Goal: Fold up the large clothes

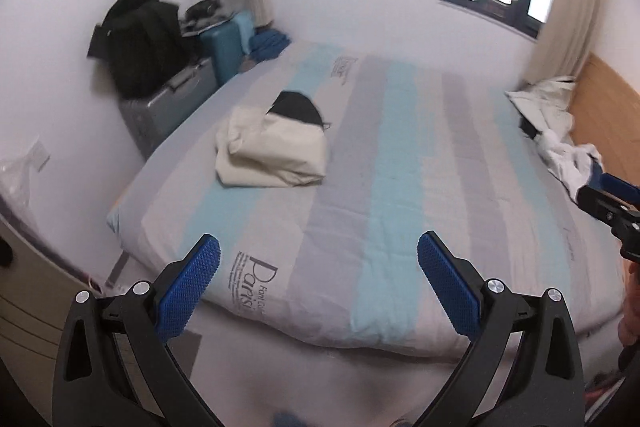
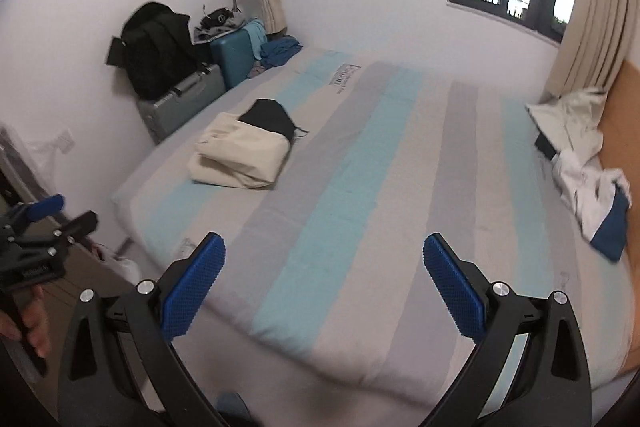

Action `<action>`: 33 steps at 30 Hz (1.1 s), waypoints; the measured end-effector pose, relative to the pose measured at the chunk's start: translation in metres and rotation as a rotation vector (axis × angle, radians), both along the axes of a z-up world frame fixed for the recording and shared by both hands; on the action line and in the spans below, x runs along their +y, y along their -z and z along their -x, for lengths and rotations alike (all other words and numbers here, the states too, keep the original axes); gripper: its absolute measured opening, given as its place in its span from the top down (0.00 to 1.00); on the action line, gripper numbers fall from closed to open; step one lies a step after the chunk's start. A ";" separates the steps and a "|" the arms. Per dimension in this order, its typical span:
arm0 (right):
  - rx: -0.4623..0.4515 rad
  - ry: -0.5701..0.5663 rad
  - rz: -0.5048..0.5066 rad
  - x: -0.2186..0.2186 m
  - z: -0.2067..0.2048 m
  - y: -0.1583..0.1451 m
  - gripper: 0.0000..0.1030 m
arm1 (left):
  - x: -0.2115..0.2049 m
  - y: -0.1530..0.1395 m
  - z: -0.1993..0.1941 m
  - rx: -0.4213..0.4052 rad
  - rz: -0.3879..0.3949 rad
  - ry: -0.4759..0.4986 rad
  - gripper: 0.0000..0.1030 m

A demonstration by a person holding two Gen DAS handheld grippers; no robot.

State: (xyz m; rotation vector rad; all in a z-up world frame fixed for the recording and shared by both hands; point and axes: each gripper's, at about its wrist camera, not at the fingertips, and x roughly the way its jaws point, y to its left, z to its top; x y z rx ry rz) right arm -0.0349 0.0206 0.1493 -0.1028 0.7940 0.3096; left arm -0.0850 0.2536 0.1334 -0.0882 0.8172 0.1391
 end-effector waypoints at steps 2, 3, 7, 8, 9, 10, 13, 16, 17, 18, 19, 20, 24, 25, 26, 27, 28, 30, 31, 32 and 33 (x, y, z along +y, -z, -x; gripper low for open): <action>0.009 0.013 0.012 0.010 0.013 -0.008 0.07 | 0.000 -0.006 0.003 0.006 -0.010 0.004 0.06; 0.006 0.012 0.020 0.014 0.020 -0.010 0.07 | 0.001 -0.006 0.004 0.003 -0.006 0.015 0.06; -0.017 0.008 0.058 0.038 0.039 0.004 0.07 | 0.005 0.014 0.004 -0.011 -0.064 0.072 0.06; -0.008 0.014 0.063 0.043 0.042 0.012 0.07 | 0.004 0.018 0.006 -0.015 -0.087 0.078 0.06; -0.007 0.014 0.060 0.042 0.048 0.017 0.07 | 0.001 0.026 0.009 -0.019 -0.124 0.079 0.06; -0.011 0.018 0.055 0.041 0.052 0.022 0.07 | -0.001 0.029 0.014 -0.020 -0.140 0.072 0.06; 0.023 0.018 -0.004 0.033 0.062 0.038 0.07 | -0.007 0.044 0.027 -0.010 -0.113 0.047 0.06; 0.024 0.010 -0.023 0.023 0.075 0.043 0.07 | -0.014 0.057 0.035 0.005 -0.062 0.026 0.06; 0.017 -0.009 -0.023 0.021 0.078 0.043 0.07 | -0.015 0.061 0.038 0.007 -0.033 0.024 0.06; 0.011 -0.029 -0.024 0.021 0.081 0.043 0.07 | -0.016 0.064 0.039 0.008 -0.015 0.022 0.06; 0.011 -0.045 -0.026 0.022 0.081 0.044 0.07 | -0.017 0.067 0.040 0.011 -0.013 0.014 0.06; 0.018 -0.059 -0.032 0.023 0.080 0.046 0.07 | -0.017 0.069 0.041 0.009 -0.019 0.011 0.06; -0.019 -0.060 -0.012 0.031 0.079 0.056 0.07 | -0.011 0.074 0.045 -0.030 -0.064 -0.001 0.06; -0.031 -0.059 -0.011 0.033 0.079 0.060 0.07 | -0.010 0.076 0.045 -0.034 -0.073 -0.003 0.06; -0.044 -0.053 -0.004 0.033 0.079 0.064 0.07 | -0.008 0.078 0.045 -0.035 -0.080 -0.010 0.06; -0.051 -0.046 0.004 0.034 0.079 0.067 0.07 | -0.005 0.080 0.045 -0.033 -0.080 -0.019 0.06; -0.054 -0.039 0.006 0.033 0.079 0.070 0.07 | -0.003 0.081 0.047 -0.034 -0.078 -0.026 0.06; -0.063 -0.027 -0.008 0.029 0.080 0.071 0.07 | 0.000 0.083 0.049 -0.043 -0.076 -0.037 0.06; -0.067 -0.017 -0.012 0.026 0.080 0.072 0.07 | 0.002 0.084 0.050 -0.040 -0.076 -0.037 0.06; -0.062 -0.016 -0.018 0.024 0.080 0.072 0.07 | 0.003 0.084 0.050 -0.036 -0.073 -0.037 0.06; -0.058 -0.015 -0.021 0.023 0.080 0.072 0.07 | 0.005 0.085 0.051 -0.033 -0.065 -0.035 0.06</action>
